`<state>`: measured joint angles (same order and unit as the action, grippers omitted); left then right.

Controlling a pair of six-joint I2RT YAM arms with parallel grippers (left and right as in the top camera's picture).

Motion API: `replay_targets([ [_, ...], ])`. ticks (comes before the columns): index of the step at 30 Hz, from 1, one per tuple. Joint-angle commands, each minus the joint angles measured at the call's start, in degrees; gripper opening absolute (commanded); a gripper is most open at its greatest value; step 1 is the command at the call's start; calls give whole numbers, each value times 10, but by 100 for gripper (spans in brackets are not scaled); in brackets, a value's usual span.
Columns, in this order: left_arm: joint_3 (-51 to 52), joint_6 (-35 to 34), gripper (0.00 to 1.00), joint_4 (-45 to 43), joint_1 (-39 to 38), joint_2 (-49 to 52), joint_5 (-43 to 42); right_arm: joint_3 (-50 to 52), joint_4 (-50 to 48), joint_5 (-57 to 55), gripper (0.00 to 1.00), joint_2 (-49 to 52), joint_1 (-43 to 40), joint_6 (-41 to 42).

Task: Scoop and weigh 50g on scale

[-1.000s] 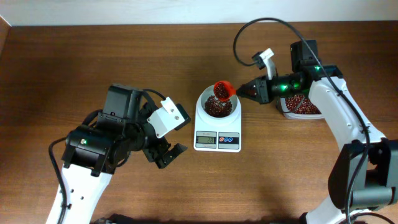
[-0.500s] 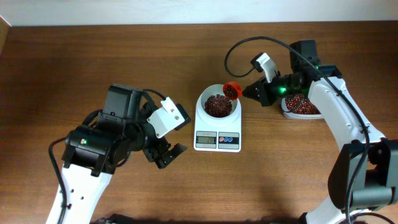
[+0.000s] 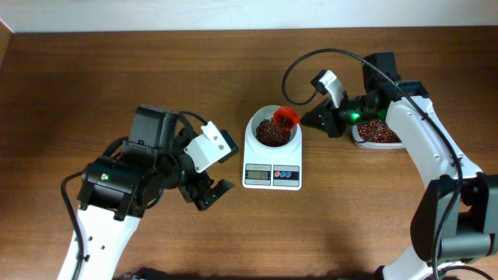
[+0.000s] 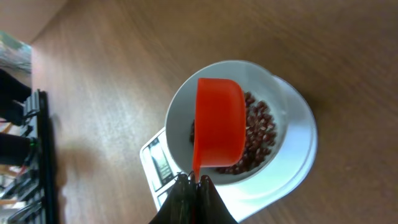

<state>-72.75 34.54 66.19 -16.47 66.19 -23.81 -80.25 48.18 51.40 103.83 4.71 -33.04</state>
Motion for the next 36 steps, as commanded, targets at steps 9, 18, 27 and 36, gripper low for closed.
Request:
replay_targets([
  [9, -10, 9, 99, -1, 3, 0, -8, 5, -6, 3, 4, 7, 25, 5],
  [18, -10, 9, 99, -1, 3, 0, -8, 5, -35, -125, 4, 7, 69, 19],
  [27, -10, 9, 99, -1, 3, 0, -8, 5, -42, -57, 4, 7, 69, -5],
  [36, -10, 9, 99, -1, 3, 0, -8, 5, -33, -62, 4, 6, 69, 28],
])
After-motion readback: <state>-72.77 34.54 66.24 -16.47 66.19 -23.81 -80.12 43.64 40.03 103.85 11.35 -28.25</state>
